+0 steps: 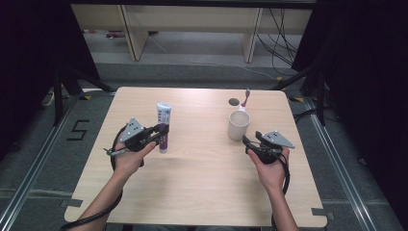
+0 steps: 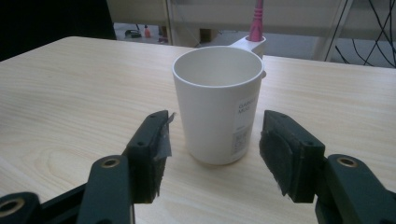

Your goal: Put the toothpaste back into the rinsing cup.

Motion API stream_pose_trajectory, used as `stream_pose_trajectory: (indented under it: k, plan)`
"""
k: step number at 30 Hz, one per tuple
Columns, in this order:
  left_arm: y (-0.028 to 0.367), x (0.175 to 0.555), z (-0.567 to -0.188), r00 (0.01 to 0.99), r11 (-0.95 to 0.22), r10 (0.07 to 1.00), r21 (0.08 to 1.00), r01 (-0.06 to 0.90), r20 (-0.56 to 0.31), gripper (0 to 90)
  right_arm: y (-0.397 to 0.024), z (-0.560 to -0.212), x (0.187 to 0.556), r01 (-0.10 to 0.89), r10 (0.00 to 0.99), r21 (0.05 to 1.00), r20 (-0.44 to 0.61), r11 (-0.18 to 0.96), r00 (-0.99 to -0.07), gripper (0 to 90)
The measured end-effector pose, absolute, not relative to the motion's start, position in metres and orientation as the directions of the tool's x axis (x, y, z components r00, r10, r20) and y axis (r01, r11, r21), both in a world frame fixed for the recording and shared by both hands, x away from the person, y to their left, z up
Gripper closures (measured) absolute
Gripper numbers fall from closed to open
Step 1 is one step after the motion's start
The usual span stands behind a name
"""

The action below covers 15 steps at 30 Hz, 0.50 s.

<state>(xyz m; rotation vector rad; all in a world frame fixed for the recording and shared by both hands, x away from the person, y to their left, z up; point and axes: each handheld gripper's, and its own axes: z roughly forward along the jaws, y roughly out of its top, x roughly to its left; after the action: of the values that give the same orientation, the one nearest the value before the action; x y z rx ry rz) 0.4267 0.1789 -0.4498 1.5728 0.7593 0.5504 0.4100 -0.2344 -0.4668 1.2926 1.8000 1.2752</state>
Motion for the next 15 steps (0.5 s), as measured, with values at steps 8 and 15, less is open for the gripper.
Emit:
stream_pose_trajectory:
  k: [8, 15]
  plan:
    - [0.173, 0.426, -0.449, 0.678, -0.044, 0.731, 0.988, 0.151, -0.071, 73.6, -0.228, -0.461, 0.408, 0.342, 0.912, 0.936, 0.065, 0.085, -0.405, 42.8]
    - [0.165, 0.426, -0.448, 0.691, -0.062, 0.720, 0.986, 0.152, -0.061, 73.6, -0.220, -0.455, 0.406, 0.327, 0.906, 0.942, 0.071, 0.077, -0.418, 42.8]
